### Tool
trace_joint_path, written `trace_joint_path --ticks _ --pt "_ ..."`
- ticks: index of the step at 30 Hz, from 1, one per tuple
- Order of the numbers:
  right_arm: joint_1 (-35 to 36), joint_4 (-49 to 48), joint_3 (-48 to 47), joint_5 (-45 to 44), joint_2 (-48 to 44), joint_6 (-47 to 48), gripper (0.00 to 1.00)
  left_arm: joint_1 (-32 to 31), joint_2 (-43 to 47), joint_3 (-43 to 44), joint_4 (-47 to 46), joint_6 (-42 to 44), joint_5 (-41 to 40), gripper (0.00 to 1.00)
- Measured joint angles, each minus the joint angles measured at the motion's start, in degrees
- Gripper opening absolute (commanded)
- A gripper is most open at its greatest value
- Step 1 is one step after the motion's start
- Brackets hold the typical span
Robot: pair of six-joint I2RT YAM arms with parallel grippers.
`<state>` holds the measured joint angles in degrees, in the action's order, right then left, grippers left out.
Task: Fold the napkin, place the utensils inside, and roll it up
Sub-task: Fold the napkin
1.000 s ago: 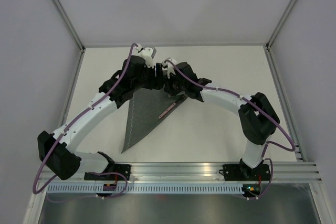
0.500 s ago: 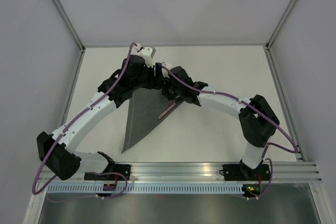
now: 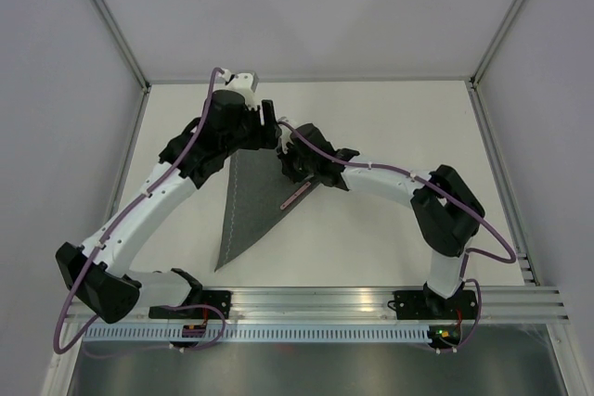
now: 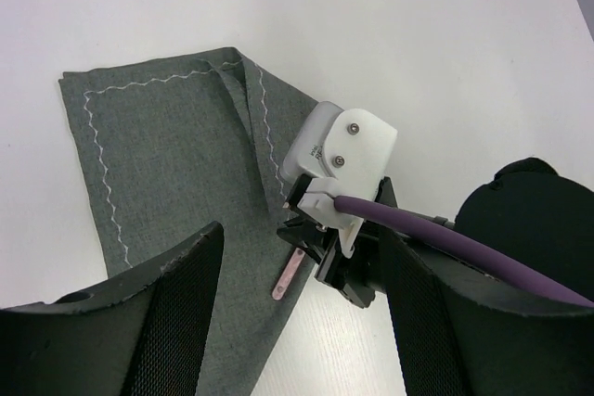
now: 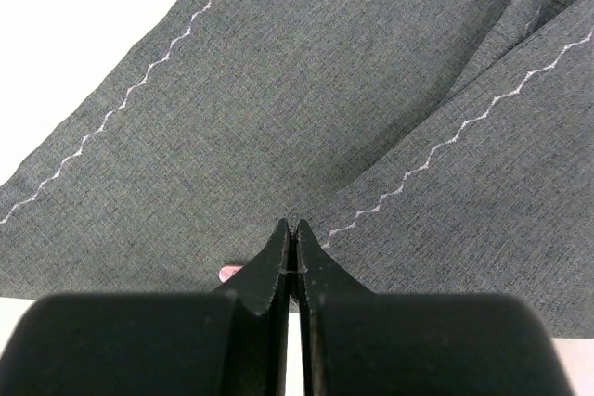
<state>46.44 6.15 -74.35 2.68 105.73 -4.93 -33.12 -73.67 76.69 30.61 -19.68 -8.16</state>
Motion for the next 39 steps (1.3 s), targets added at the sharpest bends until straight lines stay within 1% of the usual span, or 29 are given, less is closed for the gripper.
trace_joint_path --ticks 10,12,22,23,26,28,29,33,36,38,39 --pt "0.02 -1.18 0.00 0.26 2.14 -1.66 0.11 0.04 0.90 1.95 1.66 -1.92 -1.49 0.75" --pt "0.09 -1.22 0.00 0.52 2.56 -1.86 0.18 0.04 1.38 2.54 2.19 -2.23 -1.70 0.75" --pt "2.75 -0.63 0.02 3.61 4.22 -0.74 0.22 0.42 2.60 7.28 -1.16 -4.00 -2.08 0.75" --pt "2.91 -0.59 0.02 4.09 4.22 -0.66 0.26 0.42 2.78 7.39 -1.22 -4.09 -2.03 0.76" --pt "2.97 -0.39 0.02 5.14 4.22 -0.35 0.31 0.42 3.10 7.39 -1.25 -4.20 -1.97 0.76" --pt "2.97 -0.11 0.02 5.33 4.22 -0.09 0.32 0.42 3.13 7.39 -1.22 -4.28 -1.75 0.76" --pt "2.97 0.11 0.02 5.42 4.22 0.17 0.34 0.42 3.13 7.39 -1.22 -4.33 -1.68 0.76" --pt "2.97 0.63 0.02 5.42 4.22 0.81 0.34 0.42 3.13 7.39 -1.22 -4.39 -1.18 0.76" --pt "2.97 1.03 0.07 5.40 4.22 1.40 0.41 0.42 3.13 7.39 -1.20 -4.44 -0.70 0.76" --pt "2.97 1.31 0.09 5.40 4.13 1.86 0.47 0.42 3.13 7.54 -1.18 -4.44 -0.70 0.77" --pt "2.95 1.42 0.13 5.42 4.02 2.08 0.48 0.42 3.13 7.74 -1.14 -4.44 -0.68 0.77"
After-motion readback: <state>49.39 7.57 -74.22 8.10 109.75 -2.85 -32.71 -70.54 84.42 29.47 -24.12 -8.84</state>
